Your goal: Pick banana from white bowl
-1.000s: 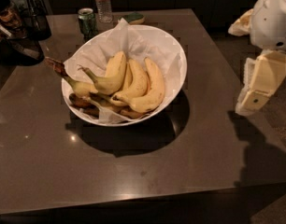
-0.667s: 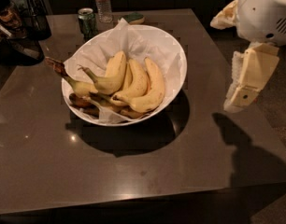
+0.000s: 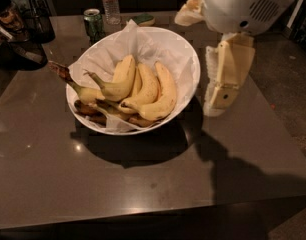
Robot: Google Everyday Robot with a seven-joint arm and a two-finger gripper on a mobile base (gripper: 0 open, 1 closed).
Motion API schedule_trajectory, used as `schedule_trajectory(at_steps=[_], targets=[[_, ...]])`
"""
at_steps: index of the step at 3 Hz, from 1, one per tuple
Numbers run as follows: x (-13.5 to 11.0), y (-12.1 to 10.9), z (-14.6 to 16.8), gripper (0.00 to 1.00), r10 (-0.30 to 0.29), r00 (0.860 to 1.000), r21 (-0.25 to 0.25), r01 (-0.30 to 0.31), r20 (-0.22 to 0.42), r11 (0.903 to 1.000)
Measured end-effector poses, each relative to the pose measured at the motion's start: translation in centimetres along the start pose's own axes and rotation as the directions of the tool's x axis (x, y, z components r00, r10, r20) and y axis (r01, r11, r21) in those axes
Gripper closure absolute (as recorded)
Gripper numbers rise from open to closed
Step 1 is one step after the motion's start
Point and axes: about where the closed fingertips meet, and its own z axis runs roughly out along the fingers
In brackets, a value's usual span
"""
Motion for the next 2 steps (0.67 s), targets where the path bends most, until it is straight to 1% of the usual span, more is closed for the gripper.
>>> schedule_trajectory(at_steps=[1, 2], targets=[[-2.2, -1.9, 1.5, 0.0, -0.049, 0.997, -0.022, 0.051, 0.063, 0.9985], [-3.9, -3.9, 3.3, 0.0, -0.087, 0.99, -0.035, 0.091, 0.112, 0.9952]])
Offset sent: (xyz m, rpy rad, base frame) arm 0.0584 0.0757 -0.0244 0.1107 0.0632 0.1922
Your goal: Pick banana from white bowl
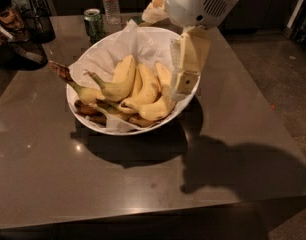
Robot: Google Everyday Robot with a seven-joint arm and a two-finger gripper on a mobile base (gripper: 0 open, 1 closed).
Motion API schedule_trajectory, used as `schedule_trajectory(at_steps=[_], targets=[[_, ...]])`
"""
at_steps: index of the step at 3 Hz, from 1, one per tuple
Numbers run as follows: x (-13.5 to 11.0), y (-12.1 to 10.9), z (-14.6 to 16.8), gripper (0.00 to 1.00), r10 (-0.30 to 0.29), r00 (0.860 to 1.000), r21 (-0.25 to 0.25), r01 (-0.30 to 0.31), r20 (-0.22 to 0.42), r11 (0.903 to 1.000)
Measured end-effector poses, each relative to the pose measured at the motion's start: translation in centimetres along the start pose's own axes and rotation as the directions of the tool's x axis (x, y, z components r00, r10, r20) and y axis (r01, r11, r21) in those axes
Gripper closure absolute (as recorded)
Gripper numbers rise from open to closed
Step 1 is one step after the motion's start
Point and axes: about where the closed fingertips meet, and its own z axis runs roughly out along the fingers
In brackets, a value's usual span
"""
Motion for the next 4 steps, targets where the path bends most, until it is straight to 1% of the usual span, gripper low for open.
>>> schedule_trajectory(at_steps=[1, 2, 3, 4], targets=[[-0.6, -1.6, 2.9, 0.0, -0.015, 0.999, -0.047, 0.017, 0.029, 0.9987], [-1.2, -1.9, 5.6, 0.0, -0.037, 0.999, -0.106, 0.041, 0.035, 0.9935], [-1.4, -2.1, 5.8, 0.0, -0.039, 0.999, -0.101, 0.043, 0.038, 0.9939], [-0.9, -2.4, 5.6, 0.0, -0.023, 0.998, -0.059, 0.027, 0.063, 0.9979]])
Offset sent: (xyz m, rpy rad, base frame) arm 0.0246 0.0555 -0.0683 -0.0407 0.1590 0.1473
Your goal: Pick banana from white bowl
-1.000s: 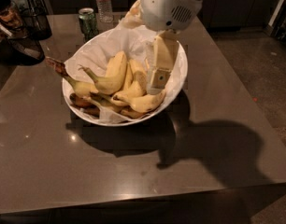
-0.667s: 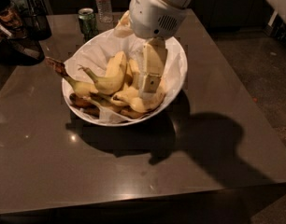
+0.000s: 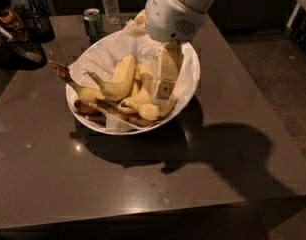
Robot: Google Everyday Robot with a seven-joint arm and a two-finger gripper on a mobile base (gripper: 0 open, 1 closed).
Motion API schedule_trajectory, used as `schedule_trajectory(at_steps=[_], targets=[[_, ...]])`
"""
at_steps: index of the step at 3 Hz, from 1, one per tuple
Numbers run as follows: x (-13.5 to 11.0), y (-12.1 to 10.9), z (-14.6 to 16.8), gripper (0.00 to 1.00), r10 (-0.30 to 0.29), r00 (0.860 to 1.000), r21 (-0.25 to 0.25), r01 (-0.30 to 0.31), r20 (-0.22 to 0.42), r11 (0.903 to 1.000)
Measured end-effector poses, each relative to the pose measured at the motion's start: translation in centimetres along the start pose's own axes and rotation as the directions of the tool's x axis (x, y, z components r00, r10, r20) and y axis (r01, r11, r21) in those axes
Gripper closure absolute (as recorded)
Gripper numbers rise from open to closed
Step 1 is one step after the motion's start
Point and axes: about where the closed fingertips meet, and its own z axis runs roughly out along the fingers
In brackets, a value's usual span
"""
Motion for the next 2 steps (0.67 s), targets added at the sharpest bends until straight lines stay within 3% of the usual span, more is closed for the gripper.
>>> schedule_trajectory(at_steps=[1, 2], targets=[[-0.4, -1.8, -0.2, 0.0, -0.032, 0.998, 0.055, 0.03, 0.045, 0.998], [-1.2, -3.5, 0.3, 0.0, -0.085, 0.993, 0.06, 0.08, 0.084, 0.995]])
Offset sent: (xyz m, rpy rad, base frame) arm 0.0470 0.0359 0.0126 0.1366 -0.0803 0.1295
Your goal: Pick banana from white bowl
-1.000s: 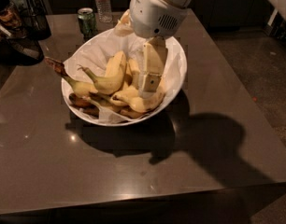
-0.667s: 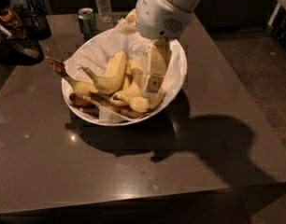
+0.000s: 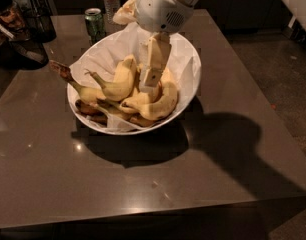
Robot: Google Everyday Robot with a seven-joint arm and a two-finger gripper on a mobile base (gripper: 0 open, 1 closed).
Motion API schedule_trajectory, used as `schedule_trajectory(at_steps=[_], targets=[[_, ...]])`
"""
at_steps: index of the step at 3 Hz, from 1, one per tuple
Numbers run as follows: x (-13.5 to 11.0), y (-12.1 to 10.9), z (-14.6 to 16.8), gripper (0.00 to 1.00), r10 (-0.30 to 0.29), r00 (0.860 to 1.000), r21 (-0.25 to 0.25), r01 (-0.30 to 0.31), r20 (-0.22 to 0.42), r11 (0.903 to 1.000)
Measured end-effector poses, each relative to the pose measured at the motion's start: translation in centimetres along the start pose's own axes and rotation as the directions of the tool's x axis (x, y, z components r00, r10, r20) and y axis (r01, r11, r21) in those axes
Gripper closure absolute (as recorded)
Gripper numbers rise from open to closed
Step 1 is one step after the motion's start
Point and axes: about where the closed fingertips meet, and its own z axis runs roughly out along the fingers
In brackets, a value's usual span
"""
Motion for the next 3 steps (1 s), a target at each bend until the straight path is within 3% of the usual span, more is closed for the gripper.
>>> schedule_trajectory(at_steps=[1, 2, 3], targets=[[-0.41, -1.12, 1.47, 0.0, -0.033, 0.999, -0.04, 0.034, 0.038, 0.9986], [-0.41, -1.2, 1.57, 0.0, -0.034, 0.999, -0.042, 0.035, 0.04, 0.9985], [-0.45, -1.21, 1.59, 0.18, -0.034, 0.999, -0.042, 0.036, 0.04, 0.9985]])
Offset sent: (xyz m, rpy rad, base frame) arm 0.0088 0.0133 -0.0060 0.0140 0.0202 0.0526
